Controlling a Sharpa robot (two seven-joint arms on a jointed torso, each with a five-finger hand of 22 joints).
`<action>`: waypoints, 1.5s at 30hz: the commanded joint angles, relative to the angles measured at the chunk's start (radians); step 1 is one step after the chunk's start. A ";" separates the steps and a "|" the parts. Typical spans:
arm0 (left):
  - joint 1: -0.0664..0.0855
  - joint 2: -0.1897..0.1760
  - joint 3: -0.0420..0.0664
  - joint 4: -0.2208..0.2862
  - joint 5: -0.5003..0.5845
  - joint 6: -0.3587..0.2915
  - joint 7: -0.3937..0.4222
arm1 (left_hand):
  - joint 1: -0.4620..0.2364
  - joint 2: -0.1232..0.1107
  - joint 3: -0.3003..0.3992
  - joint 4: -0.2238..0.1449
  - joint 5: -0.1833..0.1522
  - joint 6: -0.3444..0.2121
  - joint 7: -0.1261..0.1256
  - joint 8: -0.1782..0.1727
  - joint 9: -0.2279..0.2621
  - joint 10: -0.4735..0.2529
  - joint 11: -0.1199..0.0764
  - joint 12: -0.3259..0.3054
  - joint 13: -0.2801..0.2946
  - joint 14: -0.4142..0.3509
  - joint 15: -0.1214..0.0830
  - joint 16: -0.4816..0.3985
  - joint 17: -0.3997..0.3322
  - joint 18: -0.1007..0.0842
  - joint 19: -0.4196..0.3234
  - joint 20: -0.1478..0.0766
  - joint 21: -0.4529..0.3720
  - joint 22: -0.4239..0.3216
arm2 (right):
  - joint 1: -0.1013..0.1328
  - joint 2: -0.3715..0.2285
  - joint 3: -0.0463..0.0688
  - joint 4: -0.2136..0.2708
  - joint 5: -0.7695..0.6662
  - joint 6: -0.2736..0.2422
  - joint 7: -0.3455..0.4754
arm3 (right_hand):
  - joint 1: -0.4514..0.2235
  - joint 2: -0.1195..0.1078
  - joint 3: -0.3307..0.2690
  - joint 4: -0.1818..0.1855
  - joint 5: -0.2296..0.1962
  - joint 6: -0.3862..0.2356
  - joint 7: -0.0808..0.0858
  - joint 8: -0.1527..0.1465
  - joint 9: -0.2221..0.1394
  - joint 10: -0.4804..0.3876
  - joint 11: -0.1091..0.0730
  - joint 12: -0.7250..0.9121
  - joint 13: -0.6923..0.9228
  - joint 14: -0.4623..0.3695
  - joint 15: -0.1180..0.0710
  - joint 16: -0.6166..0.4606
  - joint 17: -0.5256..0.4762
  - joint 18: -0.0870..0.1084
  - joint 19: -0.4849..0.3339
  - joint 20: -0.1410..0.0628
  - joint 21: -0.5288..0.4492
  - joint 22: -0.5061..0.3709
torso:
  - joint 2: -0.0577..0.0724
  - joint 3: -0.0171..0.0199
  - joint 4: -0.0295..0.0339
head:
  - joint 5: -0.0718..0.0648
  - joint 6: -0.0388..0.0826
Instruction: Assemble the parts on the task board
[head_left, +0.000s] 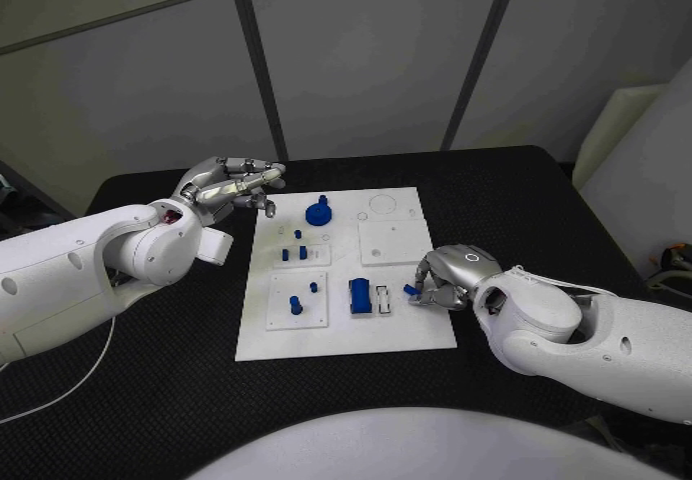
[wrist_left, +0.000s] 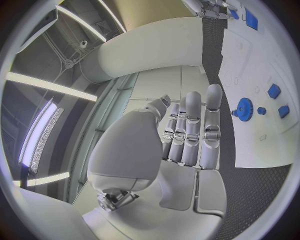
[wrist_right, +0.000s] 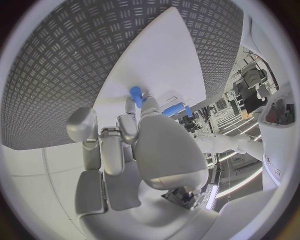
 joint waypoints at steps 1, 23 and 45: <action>0.001 -0.001 0.001 0.003 0.003 0.012 0.001 | 0.000 0.007 -0.004 -0.002 0.001 -0.008 0.000 0.006 -0.001 -0.006 -0.002 0.006 0.001 -0.009 -0.001 0.001 -0.002 0.049 0.005 0.005 -0.006 -0.001 | -0.011 -0.003 -0.010 -0.014 -0.001 0.076 -0.033 | 0.026 0.030 0.022 -0.008 0.009 0.016 -0.002 -0.007 -0.003 -0.005 -0.007 0.002 0.002 0.078 -0.006 -0.002 0.131 -0.001 -0.004 -0.001 -0.002 0.004 | 0.000 0.0008 0.0002 | -0.001 0.000; 0.000 0.004 0.001 -0.001 0.003 0.013 -0.001 | 0.000 0.007 -0.004 -0.002 0.001 -0.009 0.000 0.007 -0.001 -0.007 -0.002 0.007 0.001 -0.010 -0.001 0.001 -0.002 0.049 0.005 0.005 -0.006 -0.001 | -0.010 -0.055 -0.009 0.071 0.367 -0.136 -0.042 | 0.031 0.057 0.134 -0.004 0.049 0.050 -0.018 -0.022 -0.005 0.010 -0.020 0.013 0.011 0.082 -0.018 0.006 0.147 -0.006 0.010 -0.014 0.016 0.027 | 0.002 0.0007 0.0000 | 0.002 0.003; 0.000 0.008 0.001 0.000 0.003 0.016 -0.004 | 0.003 0.007 -0.004 -0.003 0.001 -0.010 0.000 0.007 -0.001 -0.008 -0.002 0.008 0.001 -0.010 -0.001 0.002 -0.002 0.049 0.005 0.005 -0.007 -0.002 | -0.006 -0.003 -0.005 0.081 0.468 -0.194 -0.014 | -0.008 0.032 0.150 0.020 0.046 0.059 -0.020 -0.028 -0.004 0.016 -0.021 0.021 0.018 0.084 -0.018 0.011 0.156 -0.008 0.016 -0.014 0.023 0.038 | 0.001 0.0006 0.0014 | 0.006 0.005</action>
